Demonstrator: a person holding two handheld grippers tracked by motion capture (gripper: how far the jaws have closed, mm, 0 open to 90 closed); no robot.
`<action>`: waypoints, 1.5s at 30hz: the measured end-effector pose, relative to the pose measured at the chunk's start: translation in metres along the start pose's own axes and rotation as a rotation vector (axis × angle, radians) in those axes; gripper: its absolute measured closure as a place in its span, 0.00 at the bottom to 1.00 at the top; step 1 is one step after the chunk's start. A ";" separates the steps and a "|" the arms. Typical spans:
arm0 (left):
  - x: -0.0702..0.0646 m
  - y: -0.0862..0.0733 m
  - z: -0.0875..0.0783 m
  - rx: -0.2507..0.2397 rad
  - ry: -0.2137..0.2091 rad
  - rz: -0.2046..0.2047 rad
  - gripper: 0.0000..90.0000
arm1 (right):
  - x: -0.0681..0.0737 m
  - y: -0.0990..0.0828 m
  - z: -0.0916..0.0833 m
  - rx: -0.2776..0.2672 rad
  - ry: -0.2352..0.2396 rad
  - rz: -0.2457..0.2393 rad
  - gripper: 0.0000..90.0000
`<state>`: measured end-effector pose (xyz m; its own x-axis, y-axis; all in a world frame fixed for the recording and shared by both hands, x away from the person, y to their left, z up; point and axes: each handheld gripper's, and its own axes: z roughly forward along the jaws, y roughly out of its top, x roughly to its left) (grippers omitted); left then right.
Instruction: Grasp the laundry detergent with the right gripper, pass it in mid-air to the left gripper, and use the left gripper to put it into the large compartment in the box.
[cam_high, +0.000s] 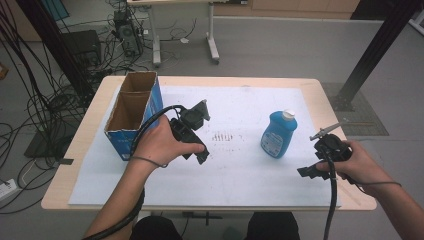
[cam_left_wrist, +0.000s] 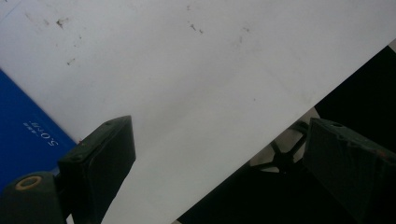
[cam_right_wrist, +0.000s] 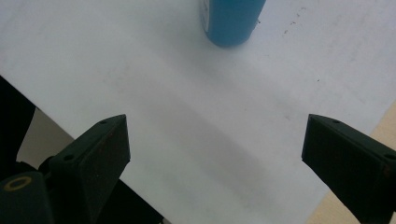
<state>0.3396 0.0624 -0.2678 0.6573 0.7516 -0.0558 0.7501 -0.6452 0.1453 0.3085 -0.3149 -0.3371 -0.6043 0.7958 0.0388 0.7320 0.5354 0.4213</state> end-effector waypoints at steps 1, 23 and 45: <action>0.000 0.000 0.001 0.001 0.000 0.000 0.11 | -0.001 -0.002 0.003 -0.009 0.002 -0.001 0.08; 0.000 0.000 0.003 -0.002 -0.007 -0.005 0.11 | -0.010 -0.024 0.028 -0.189 0.025 0.000 0.08; 0.001 -0.003 0.002 0.003 -0.010 -0.002 0.11 | -0.011 -0.036 0.047 -0.343 0.008 -0.014 0.05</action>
<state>0.3383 0.0651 -0.2708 0.6568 0.7511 -0.0664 0.7514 -0.6445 0.1420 0.3038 -0.3289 -0.3954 -0.6173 0.7858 0.0374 0.5758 0.4188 0.7022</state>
